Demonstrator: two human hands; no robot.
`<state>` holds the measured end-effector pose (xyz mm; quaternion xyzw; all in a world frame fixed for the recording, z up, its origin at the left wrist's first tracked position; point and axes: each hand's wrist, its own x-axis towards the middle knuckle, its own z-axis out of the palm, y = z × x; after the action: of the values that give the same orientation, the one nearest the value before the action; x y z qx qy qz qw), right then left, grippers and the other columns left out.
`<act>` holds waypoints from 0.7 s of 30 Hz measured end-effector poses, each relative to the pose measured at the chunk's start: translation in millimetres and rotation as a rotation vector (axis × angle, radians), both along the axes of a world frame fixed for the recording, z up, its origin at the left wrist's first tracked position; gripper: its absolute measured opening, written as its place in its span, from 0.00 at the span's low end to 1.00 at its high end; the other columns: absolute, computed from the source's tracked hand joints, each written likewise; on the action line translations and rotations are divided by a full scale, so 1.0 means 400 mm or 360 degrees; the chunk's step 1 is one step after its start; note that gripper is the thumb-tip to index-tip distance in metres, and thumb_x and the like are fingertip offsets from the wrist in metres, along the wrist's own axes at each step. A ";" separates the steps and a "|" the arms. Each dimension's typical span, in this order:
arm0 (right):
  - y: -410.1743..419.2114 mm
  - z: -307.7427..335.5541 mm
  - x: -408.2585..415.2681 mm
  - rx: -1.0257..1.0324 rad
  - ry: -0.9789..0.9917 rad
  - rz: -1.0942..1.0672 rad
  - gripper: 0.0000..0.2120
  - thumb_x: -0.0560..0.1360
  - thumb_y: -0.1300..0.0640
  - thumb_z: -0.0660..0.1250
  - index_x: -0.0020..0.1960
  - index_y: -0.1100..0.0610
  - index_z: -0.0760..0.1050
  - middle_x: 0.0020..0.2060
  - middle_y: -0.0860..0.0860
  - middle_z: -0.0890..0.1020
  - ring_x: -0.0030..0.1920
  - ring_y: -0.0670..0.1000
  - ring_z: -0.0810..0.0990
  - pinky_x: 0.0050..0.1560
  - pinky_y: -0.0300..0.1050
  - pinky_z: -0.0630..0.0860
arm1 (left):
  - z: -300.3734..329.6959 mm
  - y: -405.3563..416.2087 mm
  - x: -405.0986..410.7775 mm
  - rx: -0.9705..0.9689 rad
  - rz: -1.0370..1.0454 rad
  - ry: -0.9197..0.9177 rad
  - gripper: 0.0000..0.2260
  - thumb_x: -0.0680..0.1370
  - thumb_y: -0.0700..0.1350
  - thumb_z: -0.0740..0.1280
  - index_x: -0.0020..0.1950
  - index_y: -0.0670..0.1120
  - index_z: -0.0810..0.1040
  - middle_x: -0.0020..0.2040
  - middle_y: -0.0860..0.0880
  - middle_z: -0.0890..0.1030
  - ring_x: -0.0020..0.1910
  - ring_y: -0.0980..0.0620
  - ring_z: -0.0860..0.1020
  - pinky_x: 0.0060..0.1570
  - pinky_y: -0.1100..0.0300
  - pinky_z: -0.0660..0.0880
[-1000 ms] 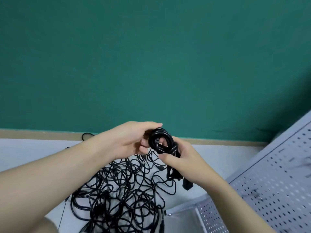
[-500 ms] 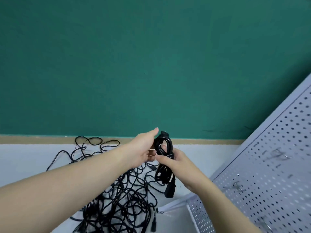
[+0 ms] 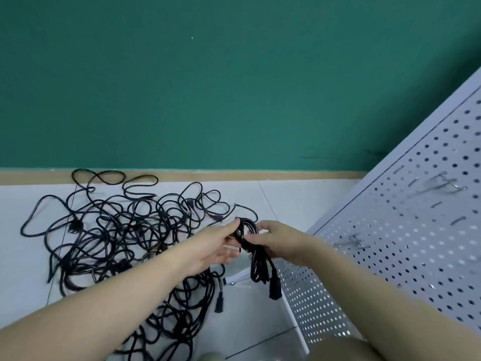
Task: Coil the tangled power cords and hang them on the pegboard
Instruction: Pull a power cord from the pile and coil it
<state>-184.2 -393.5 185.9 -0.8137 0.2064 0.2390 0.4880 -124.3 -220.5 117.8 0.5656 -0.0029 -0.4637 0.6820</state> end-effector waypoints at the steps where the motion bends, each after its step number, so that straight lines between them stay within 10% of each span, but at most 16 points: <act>1: -0.002 -0.022 0.006 0.0011 0.0056 0.0033 0.12 0.79 0.53 0.73 0.58 0.57 0.77 0.50 0.57 0.86 0.48 0.54 0.86 0.55 0.48 0.82 | -0.036 -0.011 0.000 0.0025 0.0037 0.0021 0.21 0.81 0.60 0.66 0.60 0.43 0.82 0.47 0.44 0.83 0.40 0.49 0.80 0.43 0.56 0.77; 7: -0.040 -0.175 0.003 0.0041 0.0200 -0.0023 0.15 0.79 0.63 0.72 0.63 0.62 0.76 0.56 0.64 0.85 0.53 0.58 0.87 0.57 0.50 0.83 | -0.224 -0.073 -0.008 0.0045 0.0159 0.0258 0.22 0.83 0.59 0.64 0.62 0.41 0.82 0.56 0.39 0.86 0.54 0.39 0.85 0.59 0.48 0.82; 21: -0.179 -0.406 -0.018 -0.0299 0.0382 -0.0255 0.18 0.77 0.68 0.71 0.63 0.54 0.73 0.53 0.60 0.83 0.56 0.64 0.84 0.61 0.62 0.81 | -0.454 -0.136 -0.106 0.0144 -0.0013 0.0360 0.10 0.85 0.41 0.63 0.64 0.43 0.80 0.57 0.46 0.86 0.52 0.43 0.86 0.51 0.54 0.82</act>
<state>-191.3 -465.2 23.6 -0.8023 0.3488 0.2744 0.3993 -166.5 -275.0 -63.8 0.5398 0.0926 -0.5269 0.6499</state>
